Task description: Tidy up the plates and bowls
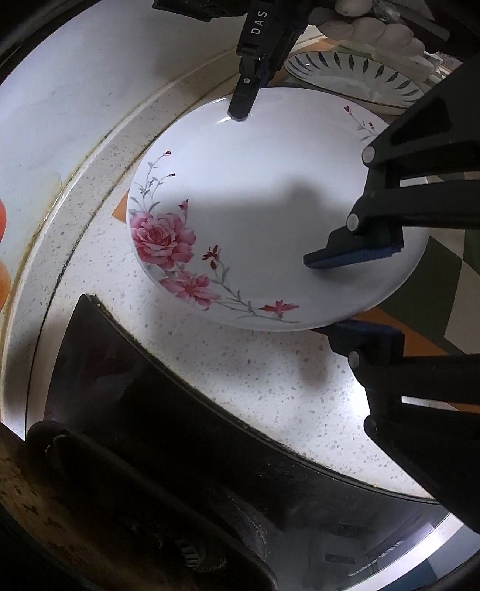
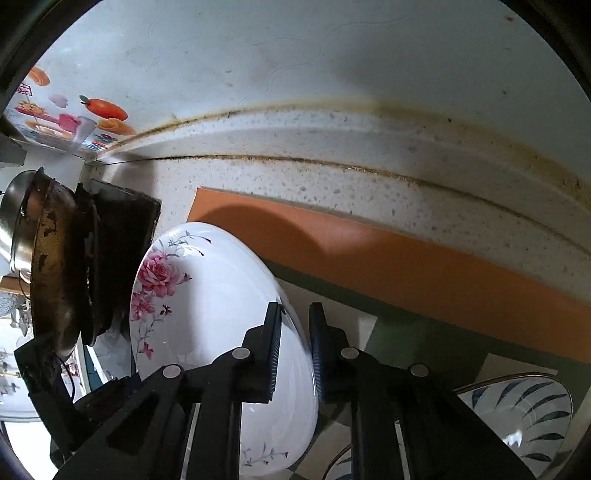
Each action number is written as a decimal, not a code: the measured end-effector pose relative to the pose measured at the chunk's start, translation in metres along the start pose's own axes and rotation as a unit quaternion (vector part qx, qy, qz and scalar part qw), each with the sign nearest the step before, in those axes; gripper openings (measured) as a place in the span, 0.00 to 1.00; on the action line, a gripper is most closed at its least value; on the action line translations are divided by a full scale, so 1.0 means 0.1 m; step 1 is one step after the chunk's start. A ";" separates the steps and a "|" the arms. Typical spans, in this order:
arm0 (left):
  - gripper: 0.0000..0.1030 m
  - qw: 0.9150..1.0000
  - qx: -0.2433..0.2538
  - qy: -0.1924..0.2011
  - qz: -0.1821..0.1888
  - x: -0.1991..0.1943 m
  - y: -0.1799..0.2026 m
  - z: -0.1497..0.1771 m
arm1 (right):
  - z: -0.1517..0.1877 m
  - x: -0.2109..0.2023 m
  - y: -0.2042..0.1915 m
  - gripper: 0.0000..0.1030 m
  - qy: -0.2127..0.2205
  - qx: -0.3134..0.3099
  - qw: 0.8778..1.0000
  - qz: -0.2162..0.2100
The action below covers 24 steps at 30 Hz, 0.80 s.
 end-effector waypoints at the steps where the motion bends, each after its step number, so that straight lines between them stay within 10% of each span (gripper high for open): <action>1: 0.23 1.000 0.001 0.000 0.000 -0.01 -0.01 0.00 | 0.02 -0.01 0.01 0.16 0.000 0.002 1.000 -0.001; 10: 0.23 1.000 0.022 0.011 0.010 -0.42 -0.10 0.22 | 0.23 -0.39 -0.03 0.11 0.027 -0.004 1.000 -0.001; 24: 0.23 0.990 0.125 0.026 0.056 -1.29 0.99 0.89 | 1.45 -1.73 0.07 0.11 0.108 0.056 0.992 -0.016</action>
Point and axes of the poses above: each gripper's, at about its wrist camera, not at the fingertips, and x roughly the way its jaws point, y to its right, z to its underside, the point moved 10 cm from there along x, roughly the way its jaws point, and after that the axes turned 11 degrees about -x, right-handed, at the moved point
